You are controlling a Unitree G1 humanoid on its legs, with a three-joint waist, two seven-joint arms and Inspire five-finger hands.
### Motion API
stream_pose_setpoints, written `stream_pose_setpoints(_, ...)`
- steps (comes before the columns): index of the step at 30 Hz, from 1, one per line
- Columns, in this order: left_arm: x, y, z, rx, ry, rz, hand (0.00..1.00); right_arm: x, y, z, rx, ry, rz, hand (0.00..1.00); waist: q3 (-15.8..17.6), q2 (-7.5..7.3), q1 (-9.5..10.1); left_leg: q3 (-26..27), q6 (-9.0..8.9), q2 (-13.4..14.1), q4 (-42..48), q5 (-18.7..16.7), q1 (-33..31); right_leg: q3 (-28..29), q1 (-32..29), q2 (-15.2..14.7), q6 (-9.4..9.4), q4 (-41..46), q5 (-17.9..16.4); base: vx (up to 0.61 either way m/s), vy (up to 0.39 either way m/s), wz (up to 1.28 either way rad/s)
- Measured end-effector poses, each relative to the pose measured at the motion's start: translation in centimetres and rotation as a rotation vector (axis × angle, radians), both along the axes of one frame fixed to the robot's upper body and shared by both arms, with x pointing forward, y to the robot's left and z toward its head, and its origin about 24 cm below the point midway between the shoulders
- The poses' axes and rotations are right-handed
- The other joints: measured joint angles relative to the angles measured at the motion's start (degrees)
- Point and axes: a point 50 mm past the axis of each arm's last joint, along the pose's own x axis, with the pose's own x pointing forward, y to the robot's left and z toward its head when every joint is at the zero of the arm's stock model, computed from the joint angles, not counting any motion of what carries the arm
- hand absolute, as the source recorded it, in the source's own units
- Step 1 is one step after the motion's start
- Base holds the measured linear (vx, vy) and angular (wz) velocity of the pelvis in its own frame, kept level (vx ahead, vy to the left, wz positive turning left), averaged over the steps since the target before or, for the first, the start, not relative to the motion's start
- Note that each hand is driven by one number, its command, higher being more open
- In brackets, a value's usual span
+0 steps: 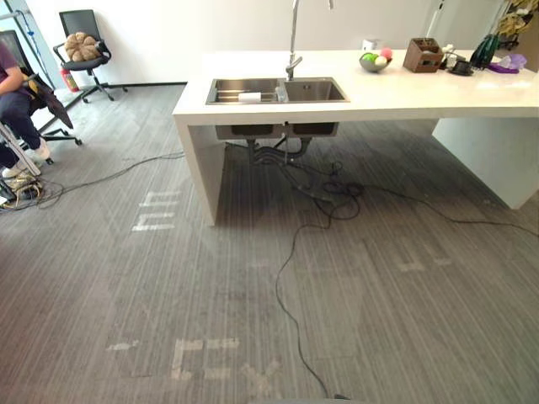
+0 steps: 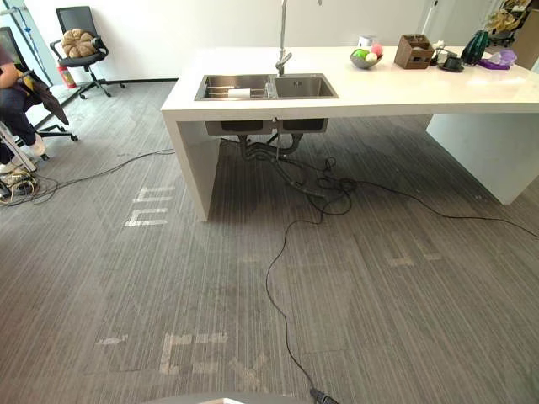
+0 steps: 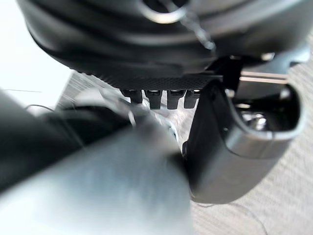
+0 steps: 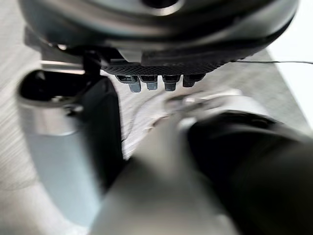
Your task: Walk over to the sink, pick up the cup, carry it to the dishwasher, place the cup inside the dishwasher, then close the dishwasher door
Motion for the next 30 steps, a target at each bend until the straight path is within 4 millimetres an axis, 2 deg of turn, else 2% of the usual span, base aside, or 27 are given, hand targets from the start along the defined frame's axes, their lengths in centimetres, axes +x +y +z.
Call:
stream_pose_setpoints(2,0.3,-0.1,0.0,0.008,-0.045,-0.025,1.0,1.0,-0.1,0.1,-0.059,-0.017,0.146,1.0,0.7,-0.13,0.19,-0.7,-0.16,-0.2,-1.3,0.7,0.2,-0.8,-0.1,0.0,0.14,0.0,-0.1,-0.02,-0.03,0.15)
stream_pose_setpoints(6,0.7,-0.1,-0.1,0.02,-0.099,-0.047,1.0,2.1,0.0,0.1,-0.065,-0.028,0.185,1.0,1.7,-0.46,0.39,-2.2,0.02,-0.6,-2.4,1.7,0.1,-2.2,-0.2,-0.2,0.28,-0.1,-0.2,-0.04,-0.021,0.21)
stream_pose_setpoints(16,0.8,0.1,-0.2,0.087,-0.102,-0.091,1.0,2.3,0.1,0.0,-0.003,-0.023,0.067,1.0,2.1,-0.82,0.69,-3.2,0.69,-1.0,-2.7,2.1,0.0,-2.9,-0.1,-0.5,0.36,-0.3,-0.2,-0.05,-0.011,0.04)
stream_pose_setpoints(21,0.9,0.7,-0.2,0.206,-0.127,-0.043,1.0,2.5,0.5,-0.1,0.029,-0.054,-0.004,1.0,3.1,-1.57,0.29,-3.3,0.9,-1.1,-2.7,2.2,0.1,-2.9,0.0,-0.6,0.38,-0.3,-0.1,-0.05,-0.009,0.0)
stream_pose_setpoints(30,0.8,0.9,-0.2,0.233,-0.138,0.002,1.0,2.7,1.0,-0.1,0.09,-0.099,-0.07,1.0,4.1,-1.79,0.16,-3.4,0.98,-1.3,-2.8,2.3,0.1,-3.0,0.2,-0.8,0.52,-0.1,0.0,-0.01,-0.001,0.0)
